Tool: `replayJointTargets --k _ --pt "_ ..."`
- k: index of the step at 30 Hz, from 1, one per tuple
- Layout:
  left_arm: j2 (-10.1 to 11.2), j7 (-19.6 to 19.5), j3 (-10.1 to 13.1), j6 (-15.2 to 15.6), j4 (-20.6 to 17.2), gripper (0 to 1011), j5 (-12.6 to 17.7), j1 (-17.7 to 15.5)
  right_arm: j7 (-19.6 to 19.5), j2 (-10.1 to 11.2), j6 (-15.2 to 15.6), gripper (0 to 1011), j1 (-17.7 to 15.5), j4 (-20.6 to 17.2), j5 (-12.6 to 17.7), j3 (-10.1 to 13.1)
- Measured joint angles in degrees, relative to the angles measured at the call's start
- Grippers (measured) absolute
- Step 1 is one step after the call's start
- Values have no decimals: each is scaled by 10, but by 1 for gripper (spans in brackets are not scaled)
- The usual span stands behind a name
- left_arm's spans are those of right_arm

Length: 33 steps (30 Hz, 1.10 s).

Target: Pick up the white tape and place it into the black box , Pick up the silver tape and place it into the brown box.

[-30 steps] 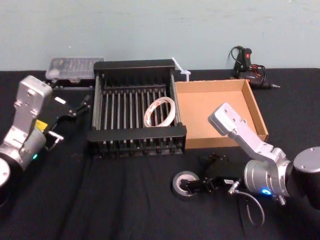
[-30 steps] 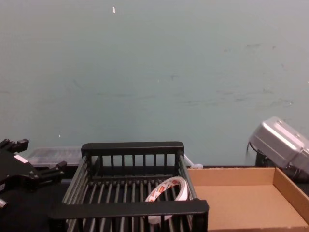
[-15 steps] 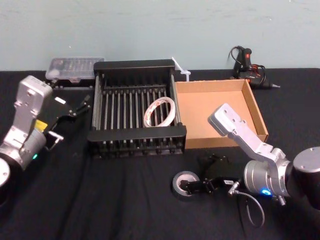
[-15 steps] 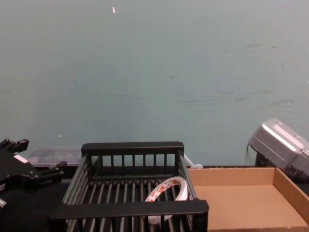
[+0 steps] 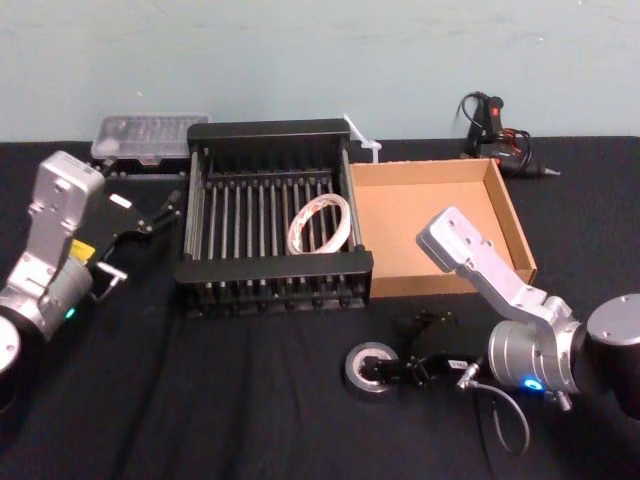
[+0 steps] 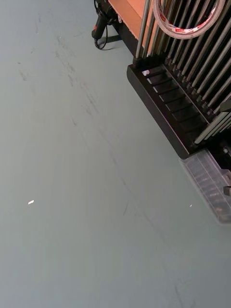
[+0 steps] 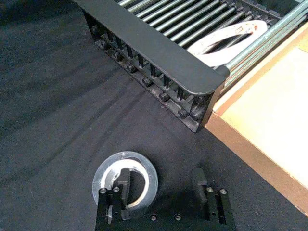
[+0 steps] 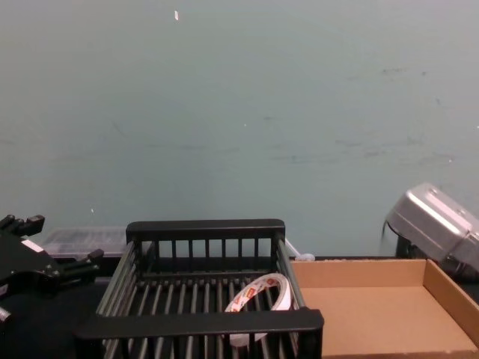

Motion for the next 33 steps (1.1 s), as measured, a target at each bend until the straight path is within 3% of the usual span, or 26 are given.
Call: replayJointTargets --k 9,20,24,33 --pt "0 0 0 0 0 1001 0 0 0 0 0 591 0 0 0 0" --pt "0 0 0 0 0 1001 0 0 -1 0 0 199 0 -1 0 0" --pt "0 0 0 0 0 1001 0 0 -1 0 0 148 0 -1 0 0" --pt "0 0 0 0 0 1002 0 0 -1 0 0 148 0 -1 0 0"
